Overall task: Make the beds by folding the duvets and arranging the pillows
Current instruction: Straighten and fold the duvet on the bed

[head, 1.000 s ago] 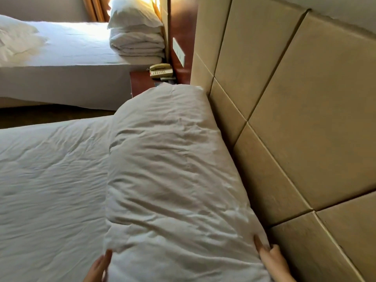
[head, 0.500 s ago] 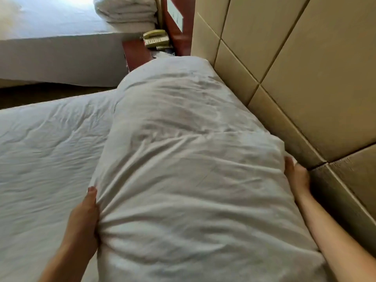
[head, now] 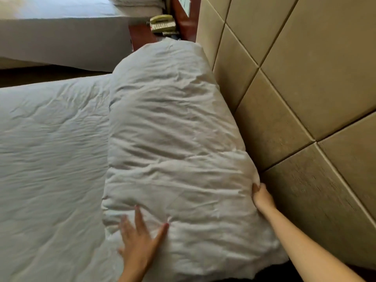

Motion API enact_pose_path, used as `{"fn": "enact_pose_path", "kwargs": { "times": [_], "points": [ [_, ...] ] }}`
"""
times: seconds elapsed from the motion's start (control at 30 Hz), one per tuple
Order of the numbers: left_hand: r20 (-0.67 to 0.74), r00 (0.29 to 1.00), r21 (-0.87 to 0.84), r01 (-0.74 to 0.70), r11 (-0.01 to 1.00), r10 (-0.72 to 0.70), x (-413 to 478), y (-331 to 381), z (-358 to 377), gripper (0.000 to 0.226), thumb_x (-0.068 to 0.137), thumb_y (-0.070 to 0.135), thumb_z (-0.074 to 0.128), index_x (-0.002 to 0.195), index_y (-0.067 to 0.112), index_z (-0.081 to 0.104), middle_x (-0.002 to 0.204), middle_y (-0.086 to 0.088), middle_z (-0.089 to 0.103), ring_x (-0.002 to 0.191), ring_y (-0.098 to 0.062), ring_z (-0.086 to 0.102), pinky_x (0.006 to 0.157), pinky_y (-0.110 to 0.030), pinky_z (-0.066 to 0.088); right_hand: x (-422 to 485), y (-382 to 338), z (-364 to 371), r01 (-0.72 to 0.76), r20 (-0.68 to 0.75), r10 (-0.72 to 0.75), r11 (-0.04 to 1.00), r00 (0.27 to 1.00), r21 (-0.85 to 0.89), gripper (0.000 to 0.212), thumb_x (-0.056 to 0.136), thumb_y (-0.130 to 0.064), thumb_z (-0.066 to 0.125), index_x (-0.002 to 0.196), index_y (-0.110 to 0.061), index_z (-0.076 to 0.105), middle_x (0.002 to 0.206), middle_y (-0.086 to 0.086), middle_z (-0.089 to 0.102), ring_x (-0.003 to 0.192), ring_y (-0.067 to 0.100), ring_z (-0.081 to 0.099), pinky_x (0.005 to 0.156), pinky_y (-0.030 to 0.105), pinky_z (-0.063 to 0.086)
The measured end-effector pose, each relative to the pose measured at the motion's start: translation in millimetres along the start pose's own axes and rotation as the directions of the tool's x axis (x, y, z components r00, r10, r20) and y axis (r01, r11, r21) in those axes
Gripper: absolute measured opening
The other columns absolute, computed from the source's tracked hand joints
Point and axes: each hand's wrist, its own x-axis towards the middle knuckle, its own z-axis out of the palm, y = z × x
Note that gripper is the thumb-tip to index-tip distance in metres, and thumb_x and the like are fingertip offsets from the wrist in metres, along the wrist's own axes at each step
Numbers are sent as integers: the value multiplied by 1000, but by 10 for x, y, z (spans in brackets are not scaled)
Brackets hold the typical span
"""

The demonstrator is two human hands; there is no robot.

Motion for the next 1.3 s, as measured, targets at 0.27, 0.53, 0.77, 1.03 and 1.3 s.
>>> {"fn": "enact_pose_path", "kwargs": {
  "times": [0.27,0.53,0.77,1.03,1.3],
  "points": [
    [129,938,309,-348,885,323,-136,-66,185,100,70,79,50,142,52,-14,154,0,-27,144,-31,-18,104,-71,14,-815,747,-83,-107,35,103,987,994,119,55,98,-39,40,144,-11,30,144,12,40,130,33,41,105,40,35],
    [220,817,539,-557,632,533,-396,-1083,259,125,58,74,67,135,52,-29,151,-2,-33,143,-28,-17,103,-72,17,-1338,1464,305,-391,249,305,640,919,661,89,77,-56,67,147,-21,24,144,7,41,127,30,44,102,46,40],
    [14,824,569,-472,673,566,-492,-1185,577,112,56,6,79,148,34,22,127,-23,48,99,-46,55,67,-54,53,-1103,1406,348,-333,317,135,120,939,935,61,82,-61,55,127,-20,50,124,10,56,114,33,54,89,48,50],
    [-263,774,455,-427,781,576,-613,-525,-329,45,70,26,51,114,32,59,110,-13,64,98,-41,60,74,-45,49,-1063,530,-708,-47,67,-231,89,971,995,26,100,-29,37,97,-24,62,108,8,63,98,26,59,96,43,47],
    [-87,882,520,-357,776,464,-621,-993,806,64,73,-7,54,129,24,49,123,-12,53,108,-37,54,63,-39,43,-285,1720,497,-142,-45,293,584,955,799,45,91,-35,58,126,-7,55,128,16,57,118,31,54,101,39,44]
  ]
}}
